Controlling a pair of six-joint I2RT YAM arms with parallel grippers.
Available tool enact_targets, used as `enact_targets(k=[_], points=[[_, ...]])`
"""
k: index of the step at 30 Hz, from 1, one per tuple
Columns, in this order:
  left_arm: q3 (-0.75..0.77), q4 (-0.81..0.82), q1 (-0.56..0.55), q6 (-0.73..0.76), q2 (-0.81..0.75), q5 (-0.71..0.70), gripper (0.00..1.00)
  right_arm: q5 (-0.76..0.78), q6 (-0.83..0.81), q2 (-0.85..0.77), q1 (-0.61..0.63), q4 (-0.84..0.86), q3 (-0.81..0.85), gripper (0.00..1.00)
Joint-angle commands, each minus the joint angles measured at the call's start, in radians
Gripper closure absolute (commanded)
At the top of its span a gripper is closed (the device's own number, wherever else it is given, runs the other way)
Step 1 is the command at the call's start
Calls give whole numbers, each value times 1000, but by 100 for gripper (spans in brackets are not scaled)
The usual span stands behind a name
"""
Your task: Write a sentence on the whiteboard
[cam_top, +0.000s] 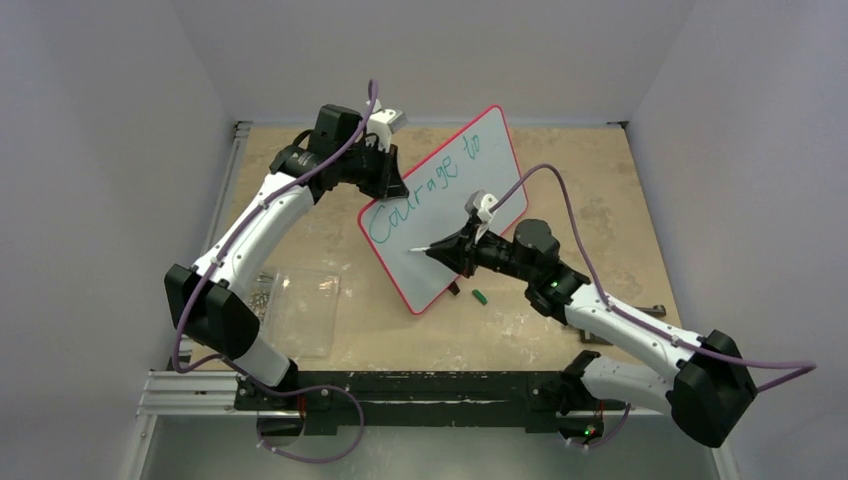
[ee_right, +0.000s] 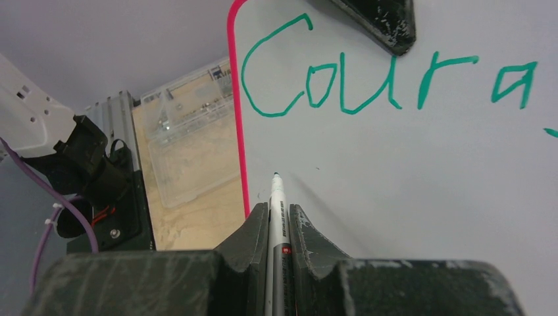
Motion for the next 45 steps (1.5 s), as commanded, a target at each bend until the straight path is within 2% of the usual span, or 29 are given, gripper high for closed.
enact_targets(k=[1,17,35,45], points=[[-46,-72,7,111,13,-246,100,7,-42,52,37,72,59,100],[-46,-76,9,119,-4,-268,100,154,-26,152,66,133,100,100],[-38,-81,9,115,2,-253,100,81,-66,210,95,67,109,100],[-37,-83,8,114,0,-248,100,152,-70,192,106,29,70,100]])
